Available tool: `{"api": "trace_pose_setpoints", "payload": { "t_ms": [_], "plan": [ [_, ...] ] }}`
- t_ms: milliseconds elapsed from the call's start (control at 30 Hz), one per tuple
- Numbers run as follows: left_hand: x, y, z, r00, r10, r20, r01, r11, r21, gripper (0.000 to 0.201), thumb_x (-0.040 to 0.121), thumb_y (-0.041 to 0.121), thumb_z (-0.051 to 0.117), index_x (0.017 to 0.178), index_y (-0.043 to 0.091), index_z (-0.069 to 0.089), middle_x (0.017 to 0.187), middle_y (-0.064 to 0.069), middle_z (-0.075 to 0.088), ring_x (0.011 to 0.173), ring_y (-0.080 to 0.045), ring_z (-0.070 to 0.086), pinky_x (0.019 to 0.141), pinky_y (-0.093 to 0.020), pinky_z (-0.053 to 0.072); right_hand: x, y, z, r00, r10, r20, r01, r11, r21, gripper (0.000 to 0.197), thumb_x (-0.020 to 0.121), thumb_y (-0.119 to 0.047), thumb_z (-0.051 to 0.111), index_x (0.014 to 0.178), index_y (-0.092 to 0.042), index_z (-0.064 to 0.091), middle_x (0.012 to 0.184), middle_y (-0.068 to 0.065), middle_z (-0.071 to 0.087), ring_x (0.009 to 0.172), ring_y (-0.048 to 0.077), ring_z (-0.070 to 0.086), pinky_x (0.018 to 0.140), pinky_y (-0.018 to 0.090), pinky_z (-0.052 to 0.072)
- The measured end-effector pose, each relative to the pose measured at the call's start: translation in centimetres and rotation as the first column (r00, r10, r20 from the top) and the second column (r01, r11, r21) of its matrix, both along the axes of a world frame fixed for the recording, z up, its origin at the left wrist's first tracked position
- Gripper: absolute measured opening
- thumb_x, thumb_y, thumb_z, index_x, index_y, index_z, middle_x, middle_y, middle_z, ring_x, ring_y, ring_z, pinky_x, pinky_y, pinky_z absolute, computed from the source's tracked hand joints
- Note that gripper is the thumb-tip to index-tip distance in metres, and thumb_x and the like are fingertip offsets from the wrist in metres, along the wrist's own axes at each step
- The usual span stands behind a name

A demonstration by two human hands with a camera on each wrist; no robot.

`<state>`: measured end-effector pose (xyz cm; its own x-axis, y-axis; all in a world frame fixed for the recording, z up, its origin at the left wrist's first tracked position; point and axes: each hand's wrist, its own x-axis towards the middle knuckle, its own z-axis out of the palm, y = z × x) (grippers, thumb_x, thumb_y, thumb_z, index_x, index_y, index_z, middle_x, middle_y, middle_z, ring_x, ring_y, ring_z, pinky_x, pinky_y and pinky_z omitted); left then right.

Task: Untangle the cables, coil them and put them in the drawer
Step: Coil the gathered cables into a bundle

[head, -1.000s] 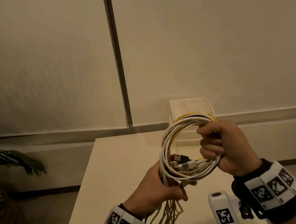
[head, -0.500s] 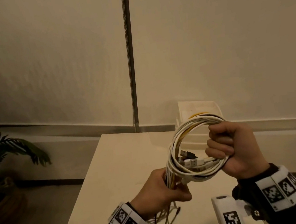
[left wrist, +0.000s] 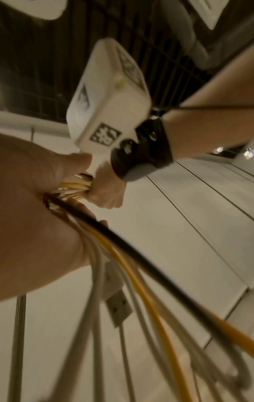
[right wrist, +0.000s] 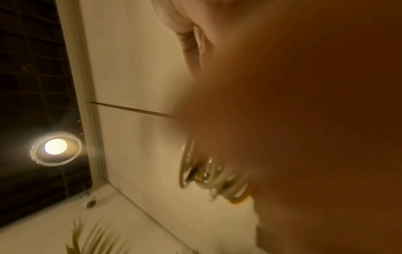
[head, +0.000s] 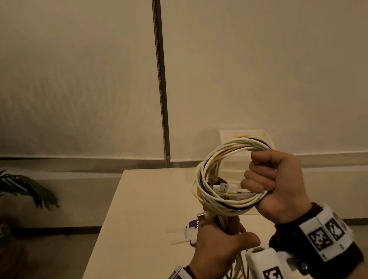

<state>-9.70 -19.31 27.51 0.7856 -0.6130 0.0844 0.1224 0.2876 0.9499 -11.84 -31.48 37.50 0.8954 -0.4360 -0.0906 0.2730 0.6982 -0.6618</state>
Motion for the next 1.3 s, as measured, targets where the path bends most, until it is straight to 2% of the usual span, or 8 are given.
{"api": "trace_pose_setpoints", "payload": {
  "t_ms": [200,333,533,633,767,900,1067,1300],
  "plan": [
    [0.9,-0.2,1.1,0.991,-0.020,-0.135,-0.029,0.938,-0.346,0.065,0.045,0.038,0.097,0.097,0.007,0.074,0.093,-0.012,0.073,0.086,-0.023,0.068,0.077,-0.034,0.054,-0.6,1.6,-1.8,0.987,-0.148,0.057,0.157,0.967,-0.199,0.030,0.063,-0.007,0.056,0.050,-0.018,0.032,0.036,-0.006,0.018,0.027,0.010,0.017,0.037,0.019,0.024],
    [0.6,-0.2,2.2,0.978,-0.023,-0.208,-0.055,0.931,-0.361,0.054,0.057,0.031,0.093,0.096,0.000,0.073,0.097,-0.024,0.071,0.096,-0.034,0.068,0.084,-0.040,0.055,-1.3,1.9,-3.2,0.984,-0.152,0.091,0.171,0.951,-0.258,0.032,0.068,-0.007,0.058,0.052,-0.014,0.032,0.037,-0.001,0.020,0.032,0.015,0.021,0.042,0.027,0.031],
    [1.1,-0.3,3.8,0.958,0.023,-0.285,-0.132,0.921,-0.368,0.017,0.069,0.017,0.079,0.074,0.002,0.072,0.070,-0.019,0.065,0.064,-0.026,0.064,0.067,-0.036,0.057,-2.6,2.5,-5.1,0.986,-0.089,0.143,0.131,0.937,-0.323,0.017,0.073,-0.011,0.064,0.060,-0.008,0.053,0.046,0.007,0.036,0.047,0.022,0.044,0.061,0.036,0.047],
    [1.8,0.1,3.6,0.976,0.111,-0.187,-0.173,0.919,-0.354,0.016,0.075,0.017,0.071,0.074,0.002,0.064,0.058,-0.012,0.055,0.052,-0.021,0.056,0.072,-0.041,0.057,-3.3,1.4,-6.1,0.997,-0.005,0.071,0.037,0.888,-0.459,0.039,0.061,-0.035,0.084,0.075,-0.006,0.062,0.057,0.015,0.051,0.066,0.031,0.055,0.073,0.043,0.049],
    [3.2,1.0,3.6,0.998,0.023,-0.057,-0.039,0.948,-0.315,0.029,0.073,0.021,0.072,0.085,-0.001,0.058,0.055,-0.007,0.048,0.046,-0.019,0.046,0.061,-0.039,0.051,-4.6,-0.1,-5.1,0.986,0.135,-0.102,-0.168,0.728,-0.665,0.041,0.061,-0.037,0.083,0.081,-0.005,0.066,0.077,0.020,0.067,0.080,0.032,0.064,0.079,0.035,0.055],
    [4.0,1.8,3.5,0.995,-0.081,0.055,0.088,0.986,-0.140,0.050,0.070,0.009,0.078,0.107,-0.008,0.048,0.057,-0.004,0.054,0.041,-0.017,0.046,0.046,-0.029,0.048,-5.1,-2.2,-1.0,0.954,0.106,-0.282,-0.293,0.541,-0.789,0.041,0.072,-0.014,0.080,0.110,-0.013,0.065,0.097,0.011,0.074,0.093,0.024,0.070,0.080,0.033,0.058],
    [3.4,2.3,4.5,0.907,-0.250,0.337,0.193,0.962,0.194,0.050,0.072,-0.002,0.080,0.108,-0.001,0.046,0.090,-0.011,0.069,0.071,-0.037,0.064,0.057,-0.044,0.056,-3.4,-1.9,2.1,0.830,0.102,-0.549,-0.555,0.054,-0.830,0.038,0.074,-0.013,0.078,0.108,-0.020,0.062,0.091,0.005,0.073,0.080,0.018,0.071,0.074,0.032,0.060],
    [4.6,3.4,5.7,0.791,-0.450,0.415,0.224,0.844,0.488,0.055,0.067,0.006,0.085,0.109,0.012,0.050,0.102,-0.007,0.068,0.094,-0.026,0.067,0.080,-0.048,0.056,-3.1,-2.0,-0.1,0.801,0.159,-0.576,-0.588,0.038,-0.808,0.022,0.079,-0.016,0.076,0.096,-0.009,0.064,0.082,0.015,0.073,0.072,0.033,0.071,0.072,0.047,0.061]
  ]
}}
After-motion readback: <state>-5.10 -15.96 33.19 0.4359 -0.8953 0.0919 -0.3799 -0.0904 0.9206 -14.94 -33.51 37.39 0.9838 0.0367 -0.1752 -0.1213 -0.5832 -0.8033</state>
